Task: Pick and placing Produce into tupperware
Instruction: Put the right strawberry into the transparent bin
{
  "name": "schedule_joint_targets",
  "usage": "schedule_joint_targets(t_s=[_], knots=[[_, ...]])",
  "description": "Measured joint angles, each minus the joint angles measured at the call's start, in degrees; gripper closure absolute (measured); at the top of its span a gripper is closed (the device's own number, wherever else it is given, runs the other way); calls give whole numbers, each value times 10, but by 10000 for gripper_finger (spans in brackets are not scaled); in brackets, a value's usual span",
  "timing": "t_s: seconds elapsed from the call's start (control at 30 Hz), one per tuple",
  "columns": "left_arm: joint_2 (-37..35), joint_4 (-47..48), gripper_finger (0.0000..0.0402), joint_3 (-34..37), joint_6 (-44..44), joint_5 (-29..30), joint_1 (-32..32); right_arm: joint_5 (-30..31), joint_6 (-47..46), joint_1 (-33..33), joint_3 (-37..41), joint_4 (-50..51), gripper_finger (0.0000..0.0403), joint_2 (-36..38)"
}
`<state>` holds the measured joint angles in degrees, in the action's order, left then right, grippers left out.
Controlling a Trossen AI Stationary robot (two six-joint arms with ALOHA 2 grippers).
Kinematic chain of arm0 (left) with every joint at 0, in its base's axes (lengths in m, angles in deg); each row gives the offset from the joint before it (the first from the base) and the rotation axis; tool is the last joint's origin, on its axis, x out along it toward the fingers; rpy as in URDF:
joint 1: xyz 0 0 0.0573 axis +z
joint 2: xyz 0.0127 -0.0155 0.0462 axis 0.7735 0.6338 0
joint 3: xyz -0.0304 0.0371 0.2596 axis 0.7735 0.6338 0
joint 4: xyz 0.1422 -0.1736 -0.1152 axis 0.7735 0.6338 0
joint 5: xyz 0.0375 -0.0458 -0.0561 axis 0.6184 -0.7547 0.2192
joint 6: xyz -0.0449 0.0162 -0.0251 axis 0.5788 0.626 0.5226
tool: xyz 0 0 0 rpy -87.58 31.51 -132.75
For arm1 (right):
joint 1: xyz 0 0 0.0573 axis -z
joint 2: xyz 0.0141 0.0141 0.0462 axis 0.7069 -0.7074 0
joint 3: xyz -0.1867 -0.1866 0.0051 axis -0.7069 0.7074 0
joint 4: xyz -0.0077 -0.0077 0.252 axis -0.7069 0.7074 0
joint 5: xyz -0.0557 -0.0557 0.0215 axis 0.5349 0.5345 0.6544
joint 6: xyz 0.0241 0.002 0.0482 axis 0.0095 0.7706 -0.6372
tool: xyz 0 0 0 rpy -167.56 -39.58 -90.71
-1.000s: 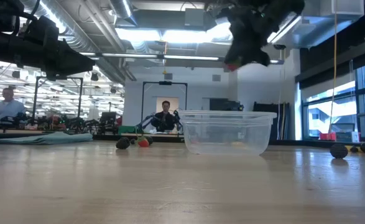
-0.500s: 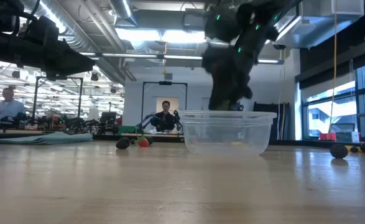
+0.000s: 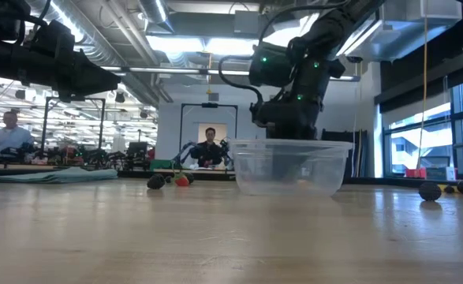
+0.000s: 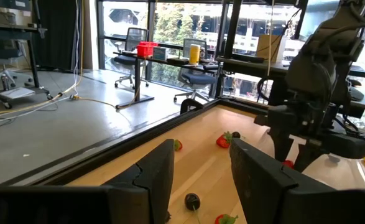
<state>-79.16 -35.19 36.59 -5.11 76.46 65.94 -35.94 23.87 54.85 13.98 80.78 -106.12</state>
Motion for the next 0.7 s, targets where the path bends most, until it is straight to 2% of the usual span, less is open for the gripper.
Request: schedule_joint_targets(t_s=[0.47, 0.7], knots=[[0, 0, 253, 0, 0, 0, 0, -14, 12, 0, -5, 3, 180, 1], [0, 0, 253, 0, 0, 0, 0, -12, 32, 1, -101, 81, 156, 1]])
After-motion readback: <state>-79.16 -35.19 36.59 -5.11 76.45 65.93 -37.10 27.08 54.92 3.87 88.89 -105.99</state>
